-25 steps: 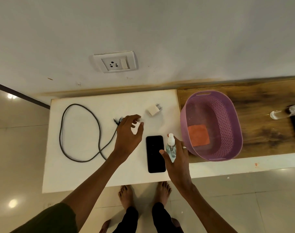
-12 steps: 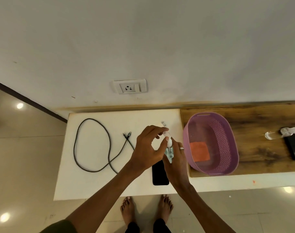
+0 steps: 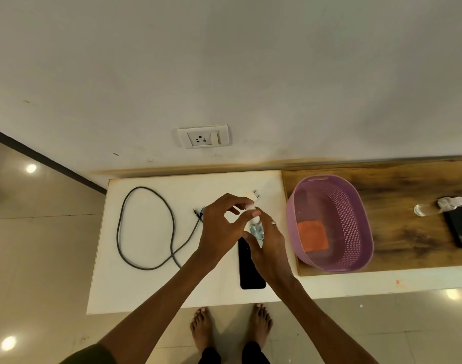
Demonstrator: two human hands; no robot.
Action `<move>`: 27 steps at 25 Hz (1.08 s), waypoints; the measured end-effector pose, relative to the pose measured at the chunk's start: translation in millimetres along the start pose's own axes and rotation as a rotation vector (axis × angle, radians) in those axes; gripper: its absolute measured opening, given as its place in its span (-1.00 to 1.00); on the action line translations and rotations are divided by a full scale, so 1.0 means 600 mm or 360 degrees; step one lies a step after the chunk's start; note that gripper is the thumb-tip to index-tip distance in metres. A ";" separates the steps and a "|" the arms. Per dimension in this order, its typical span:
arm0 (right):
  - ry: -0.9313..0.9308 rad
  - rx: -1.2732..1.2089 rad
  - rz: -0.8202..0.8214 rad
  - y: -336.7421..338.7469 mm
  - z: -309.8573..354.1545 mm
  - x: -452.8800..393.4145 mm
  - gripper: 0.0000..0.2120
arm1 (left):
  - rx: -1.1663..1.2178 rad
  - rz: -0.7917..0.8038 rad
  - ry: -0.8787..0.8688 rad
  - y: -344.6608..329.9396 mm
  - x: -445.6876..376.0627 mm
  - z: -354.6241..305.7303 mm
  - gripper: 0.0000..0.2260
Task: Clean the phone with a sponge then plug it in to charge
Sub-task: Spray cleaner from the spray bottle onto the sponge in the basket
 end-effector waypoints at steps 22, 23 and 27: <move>0.0043 -0.0195 0.0192 -0.002 0.031 -0.014 -0.87 | 0.0420 0.0265 0.0534 0.001 -0.036 0.002 -0.90; 0.0036 -0.0185 0.0171 -0.002 0.032 -0.015 -0.84 | 0.0425 0.0238 0.0565 0.000 -0.035 0.003 -0.90; 0.0054 -0.0242 0.0148 0.004 0.040 -0.022 -0.84 | 0.0410 0.0380 0.0510 0.000 -0.038 0.004 -0.85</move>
Point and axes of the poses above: each hand's wrist, its own x-axis away from the middle knuckle, its own y-axis out of the back of the hand, z = x × y, the point moved 4 cm from there along -x, towards the middle knuckle, and after that the axes turned 4 degrees about -z, right-handed, at the moved point
